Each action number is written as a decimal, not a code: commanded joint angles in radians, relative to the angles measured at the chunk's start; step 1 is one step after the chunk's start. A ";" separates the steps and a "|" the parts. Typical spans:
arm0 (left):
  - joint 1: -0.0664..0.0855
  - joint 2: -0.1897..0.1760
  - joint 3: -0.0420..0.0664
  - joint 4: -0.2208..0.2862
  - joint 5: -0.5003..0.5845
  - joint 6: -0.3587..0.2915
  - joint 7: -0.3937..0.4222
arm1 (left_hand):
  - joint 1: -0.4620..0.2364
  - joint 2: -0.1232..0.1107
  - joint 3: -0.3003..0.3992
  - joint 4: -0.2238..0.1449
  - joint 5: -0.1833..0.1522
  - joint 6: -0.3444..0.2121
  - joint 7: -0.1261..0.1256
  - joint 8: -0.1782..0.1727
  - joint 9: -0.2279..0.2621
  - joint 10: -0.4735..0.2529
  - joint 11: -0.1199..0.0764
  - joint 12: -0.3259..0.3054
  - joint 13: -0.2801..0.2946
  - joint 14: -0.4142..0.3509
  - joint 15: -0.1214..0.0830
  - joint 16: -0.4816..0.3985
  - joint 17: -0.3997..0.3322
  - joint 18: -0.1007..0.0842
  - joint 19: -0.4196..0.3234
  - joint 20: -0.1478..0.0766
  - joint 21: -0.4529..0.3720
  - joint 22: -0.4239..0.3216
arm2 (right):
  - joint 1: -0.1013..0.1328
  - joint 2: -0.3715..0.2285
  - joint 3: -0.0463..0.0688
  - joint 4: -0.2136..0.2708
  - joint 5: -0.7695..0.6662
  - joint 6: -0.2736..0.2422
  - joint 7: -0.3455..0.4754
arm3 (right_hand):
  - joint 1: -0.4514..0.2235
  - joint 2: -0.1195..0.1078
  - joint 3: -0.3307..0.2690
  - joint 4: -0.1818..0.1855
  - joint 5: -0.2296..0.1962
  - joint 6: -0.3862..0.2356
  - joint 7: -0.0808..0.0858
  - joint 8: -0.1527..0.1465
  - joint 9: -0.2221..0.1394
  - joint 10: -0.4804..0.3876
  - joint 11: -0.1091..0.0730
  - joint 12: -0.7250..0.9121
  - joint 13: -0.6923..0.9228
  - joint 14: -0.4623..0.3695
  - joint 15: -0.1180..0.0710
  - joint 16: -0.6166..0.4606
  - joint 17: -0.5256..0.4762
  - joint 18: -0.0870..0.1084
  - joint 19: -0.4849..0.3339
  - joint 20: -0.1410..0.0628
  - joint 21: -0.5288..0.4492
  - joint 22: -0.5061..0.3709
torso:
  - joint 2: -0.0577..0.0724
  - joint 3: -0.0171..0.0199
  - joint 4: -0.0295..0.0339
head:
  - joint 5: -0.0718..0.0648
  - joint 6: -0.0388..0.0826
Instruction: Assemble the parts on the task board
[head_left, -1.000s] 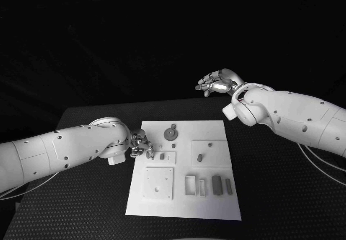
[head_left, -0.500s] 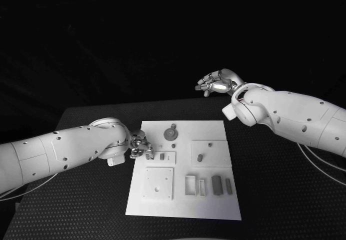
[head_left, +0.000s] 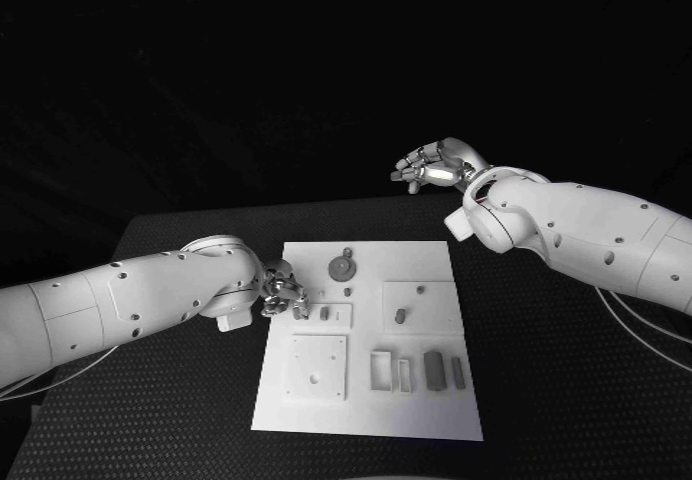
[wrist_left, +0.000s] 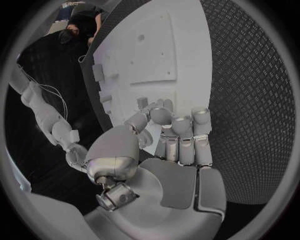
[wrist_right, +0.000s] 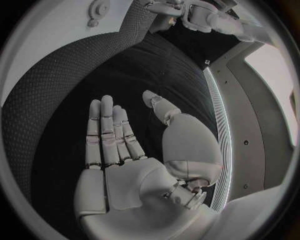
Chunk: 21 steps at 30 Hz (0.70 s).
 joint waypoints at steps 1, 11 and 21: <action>-0.005 0.009 0.000 -0.005 -0.002 0.008 0.003 | 0.005 0.002 0.004 0.000 -0.002 0.088 -0.059 0.005 0.000 0.001 -0.008 0.002 -0.001 0.008 -0.013 0.002 -0.001 -0.008 0.007 -0.112 0.005 0.014 | 0.000 0.001 0.000 0.002 -0.005 0.011 0.006 | 0.001 0.002 -0.002 0.000 0.002 -0.007 0.014 0.006 -0.001 -0.007 0.000 0.003 -0.001 -0.002 0.004 -0.006 0.001 -0.002 -0.008 0.002 -0.005 0.001 | 0.000 0.0000 -0.0014 | 0.000 -0.002; -0.012 0.022 0.000 -0.008 -0.002 0.011 0.006 | -0.014 0.001 -0.004 0.007 -0.032 0.108 -0.064 0.015 0.002 0.002 -0.012 0.002 -0.001 0.010 -0.013 0.002 -0.003 -0.009 0.010 -0.111 0.004 0.012 | -0.001 0.002 0.000 0.001 -0.005 0.012 0.006 | 0.001 0.003 -0.002 0.000 0.002 -0.008 0.014 0.006 -0.001 -0.007 0.000 0.004 -0.002 -0.002 0.004 -0.007 0.002 -0.002 -0.008 0.002 -0.006 0.001 | 0.000 0.0005 -0.0014 | -0.003 -0.004; -0.012 0.025 0.000 -0.001 -0.001 0.014 0.012 | -0.023 -0.007 -0.006 0.008 -0.034 0.117 -0.067 0.020 0.002 0.003 -0.015 0.002 -0.001 0.011 -0.013 0.002 -0.004 -0.009 0.011 -0.112 0.004 0.011 | -0.001 0.003 0.000 0.000 -0.005 0.013 0.006 | 0.001 0.003 -0.002 0.000 0.002 -0.008 0.014 0.007 -0.001 -0.007 0.000 0.005 -0.003 -0.002 0.004 -0.008 0.002 -0.002 -0.008 0.002 -0.006 0.002 | 0.000 0.0002 -0.0006 | -0.005 -0.005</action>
